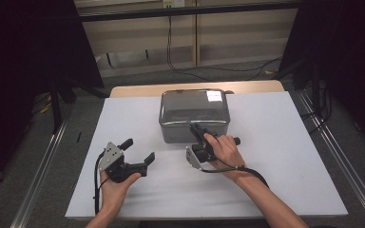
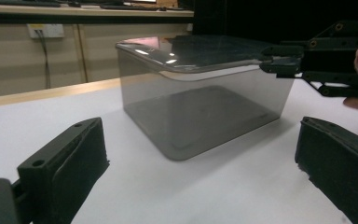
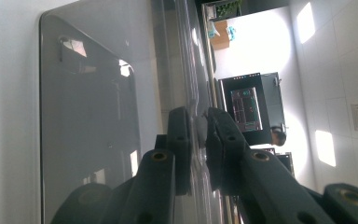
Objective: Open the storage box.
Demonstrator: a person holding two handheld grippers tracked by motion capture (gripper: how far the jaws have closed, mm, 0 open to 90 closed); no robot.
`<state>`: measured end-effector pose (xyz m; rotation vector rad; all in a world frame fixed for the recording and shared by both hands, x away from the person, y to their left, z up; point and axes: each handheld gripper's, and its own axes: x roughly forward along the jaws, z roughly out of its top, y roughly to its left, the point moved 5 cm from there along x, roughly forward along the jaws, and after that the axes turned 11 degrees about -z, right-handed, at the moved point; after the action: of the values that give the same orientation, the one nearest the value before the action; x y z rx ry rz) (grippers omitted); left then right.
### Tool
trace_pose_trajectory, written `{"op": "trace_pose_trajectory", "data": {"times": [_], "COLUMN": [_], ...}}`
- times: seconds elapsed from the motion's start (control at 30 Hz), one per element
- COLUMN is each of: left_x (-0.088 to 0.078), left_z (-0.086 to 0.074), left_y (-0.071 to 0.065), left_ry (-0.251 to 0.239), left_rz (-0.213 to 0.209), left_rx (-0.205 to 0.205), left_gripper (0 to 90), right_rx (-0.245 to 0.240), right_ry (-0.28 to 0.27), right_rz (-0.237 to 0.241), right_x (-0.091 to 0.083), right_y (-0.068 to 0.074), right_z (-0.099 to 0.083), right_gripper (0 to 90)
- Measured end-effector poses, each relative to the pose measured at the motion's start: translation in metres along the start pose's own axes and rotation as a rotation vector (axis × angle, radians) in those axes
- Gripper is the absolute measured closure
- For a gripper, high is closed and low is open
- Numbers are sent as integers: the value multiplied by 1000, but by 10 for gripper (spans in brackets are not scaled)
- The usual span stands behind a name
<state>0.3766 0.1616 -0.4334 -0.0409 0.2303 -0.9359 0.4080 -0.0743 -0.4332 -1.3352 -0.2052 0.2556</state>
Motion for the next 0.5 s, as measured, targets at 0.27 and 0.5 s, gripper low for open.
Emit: {"op": "trace_pose_trajectory", "data": {"times": [0.27, 0.5], "left_x": [10, 22], "left_z": [14, 18], "left_y": [7, 6], "left_ry": [1, 14], "left_rz": [8, -17], "left_rx": [38, 66], "left_gripper": [31, 49], "right_rx": [16, 29], "right_ry": [-5, -5], "right_rz": [-12, -19], "right_x": [1, 1], "right_y": [-7, -13], "right_z": [0, 0], "right_gripper": [798, 800]}}
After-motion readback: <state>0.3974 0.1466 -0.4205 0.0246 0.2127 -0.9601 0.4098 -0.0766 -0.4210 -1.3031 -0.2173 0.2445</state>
